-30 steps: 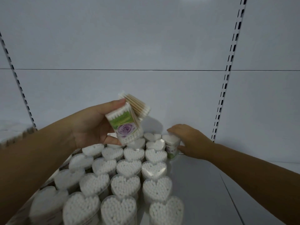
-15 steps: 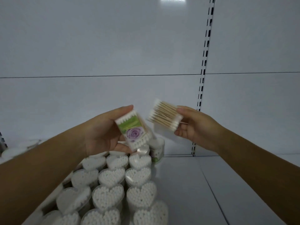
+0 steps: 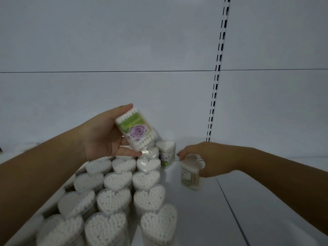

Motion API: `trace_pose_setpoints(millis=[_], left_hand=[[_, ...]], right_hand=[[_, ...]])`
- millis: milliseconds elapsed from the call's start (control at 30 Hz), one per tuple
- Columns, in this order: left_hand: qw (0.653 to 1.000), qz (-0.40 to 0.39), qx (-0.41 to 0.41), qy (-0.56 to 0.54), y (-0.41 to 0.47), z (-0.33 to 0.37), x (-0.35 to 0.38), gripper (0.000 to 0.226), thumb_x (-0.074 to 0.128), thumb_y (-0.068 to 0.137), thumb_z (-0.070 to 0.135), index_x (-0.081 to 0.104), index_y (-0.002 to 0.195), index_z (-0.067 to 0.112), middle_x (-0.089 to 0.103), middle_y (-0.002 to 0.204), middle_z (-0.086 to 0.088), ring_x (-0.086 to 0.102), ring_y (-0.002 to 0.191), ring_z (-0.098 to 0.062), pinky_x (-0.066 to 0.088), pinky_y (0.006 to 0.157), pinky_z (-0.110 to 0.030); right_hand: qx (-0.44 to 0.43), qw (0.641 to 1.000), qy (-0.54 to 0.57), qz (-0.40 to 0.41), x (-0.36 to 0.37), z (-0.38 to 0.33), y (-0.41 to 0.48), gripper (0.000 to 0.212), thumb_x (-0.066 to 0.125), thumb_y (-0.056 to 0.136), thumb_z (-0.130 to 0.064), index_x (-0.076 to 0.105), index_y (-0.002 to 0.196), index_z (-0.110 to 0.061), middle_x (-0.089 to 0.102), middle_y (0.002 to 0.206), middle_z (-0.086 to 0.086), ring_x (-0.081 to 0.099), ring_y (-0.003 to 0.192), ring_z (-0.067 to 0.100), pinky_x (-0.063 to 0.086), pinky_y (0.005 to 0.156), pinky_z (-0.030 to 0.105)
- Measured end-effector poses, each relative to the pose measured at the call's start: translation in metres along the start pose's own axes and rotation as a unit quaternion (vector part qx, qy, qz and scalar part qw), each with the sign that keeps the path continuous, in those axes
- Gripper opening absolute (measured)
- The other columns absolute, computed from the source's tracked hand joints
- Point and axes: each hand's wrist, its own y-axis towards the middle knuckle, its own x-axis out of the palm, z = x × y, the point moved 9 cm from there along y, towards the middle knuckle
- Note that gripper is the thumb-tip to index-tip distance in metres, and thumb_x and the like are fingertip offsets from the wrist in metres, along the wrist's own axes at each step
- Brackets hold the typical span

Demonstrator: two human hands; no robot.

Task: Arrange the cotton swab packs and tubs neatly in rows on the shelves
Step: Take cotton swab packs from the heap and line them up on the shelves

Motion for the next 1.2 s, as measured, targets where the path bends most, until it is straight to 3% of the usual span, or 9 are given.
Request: trace_pose_setpoints(millis=[100,200,333,533,667,800,967,1100,1200], left_hand=[[1.000,0.002,-0.005,0.015,-0.002,-0.002,-0.002,0.061,0.048,0.091,0.045,0.044,0.143,0.013,0.049,0.142,-0.018,0.061,0.088,-0.029,0.058,0.057,-0.040],[1.000,0.001,-0.005,0.016,-0.002,-0.003,-0.003,0.061,0.047,0.091,0.046,0.044,0.142,0.014,0.051,0.139,-0.017,0.061,0.088,-0.029,0.058,0.057,-0.041],[1.000,-0.005,-0.025,0.012,-0.001,-0.002,-0.010,0.061,0.052,0.083,0.051,0.057,0.129,0.010,0.064,0.122,-0.015,0.069,0.085,-0.031,0.059,0.061,-0.048],[0.998,0.055,0.003,-0.022,0.002,0.002,-0.025,0.075,0.061,0.069,0.050,0.057,0.131,0.008,0.062,0.125,-0.020,0.065,0.104,-0.036,0.059,0.066,-0.052],[0.998,0.040,-0.022,-0.052,0.000,-0.007,-0.022,0.066,0.056,0.083,0.054,0.058,0.130,0.007,0.062,0.124,-0.023,0.066,0.101,-0.040,0.060,0.064,-0.050],[0.997,0.058,-0.021,-0.052,-0.003,-0.011,-0.018,0.061,0.053,0.088,0.057,0.063,0.121,0.007,0.066,0.118,-0.018,0.072,0.081,-0.035,0.060,0.063,-0.048],[0.993,0.042,0.020,-0.106,0.001,-0.013,0.011,0.064,0.046,0.090,0.061,0.063,0.120,0.008,0.067,0.119,-0.015,0.069,0.098,-0.029,0.060,0.076,-0.040],[0.990,-0.014,0.085,-0.112,-0.001,-0.012,0.048,0.065,0.030,0.094,0.061,0.056,0.132,0.015,0.066,0.125,-0.005,0.061,0.115,-0.014,0.039,0.106,-0.038],[0.994,-0.048,0.056,-0.083,-0.001,-0.029,0.067,0.065,0.024,0.095,0.063,0.053,0.135,0.021,0.061,0.132,0.000,0.049,0.129,-0.011,0.027,0.111,-0.041]], right_hand=[[0.005,1.000,-0.004,0.006,0.000,0.005,-0.005,0.068,0.073,0.081,-0.029,0.040,0.140,-0.034,0.030,0.145,-0.016,0.025,0.136,0.003,0.024,0.111,0.021],[0.084,0.994,0.004,0.068,-0.004,0.022,-0.011,0.060,0.066,0.081,-0.056,0.043,0.133,-0.038,0.042,0.126,-0.014,0.046,0.113,0.007,0.042,0.095,0.026],[0.060,0.991,0.030,0.119,-0.003,0.026,-0.006,0.038,0.069,0.085,-0.036,0.058,0.122,-0.032,0.060,0.110,-0.013,0.055,0.091,0.000,0.045,0.084,0.019],[-0.021,0.963,0.151,0.223,0.002,0.021,0.015,0.023,0.072,0.084,-0.013,0.070,0.107,-0.017,0.067,0.114,-0.005,0.062,0.098,0.008,0.052,0.087,0.025],[-0.052,0.958,0.078,0.269,0.002,0.013,0.026,0.020,0.072,0.084,-0.019,0.073,0.105,-0.018,0.061,0.110,-0.003,0.056,0.095,0.009,0.042,0.076,0.016],[-0.028,0.954,0.064,0.291,-0.012,0.006,0.021,0.036,0.069,0.085,-0.039,0.066,0.118,-0.025,0.053,0.122,-0.008,0.044,0.104,-0.001,0.042,0.089,0.023],[-0.027,0.841,0.483,0.243,-0.041,-0.035,0.013,0.057,0.066,0.077,-0.045,0.042,0.128,-0.033,0.057,0.121,-0.008,0.063,0.104,0.008,0.055,0.089,0.034],[-0.038,0.758,0.565,0.323,-0.062,-0.038,-0.008,0.043,0.060,0.092,-0.026,0.046,0.133,-0.027,0.066,0.107,-0.009,0.066,0.096,0.008,0.055,0.090,0.033],[-0.042,0.746,0.574,0.334,-0.069,-0.028,-0.020,0.036,0.054,0.094,-0.023,0.052,0.130,-0.028,0.069,0.097,-0.014,0.066,0.096,0.009,0.056,0.086,0.033]])
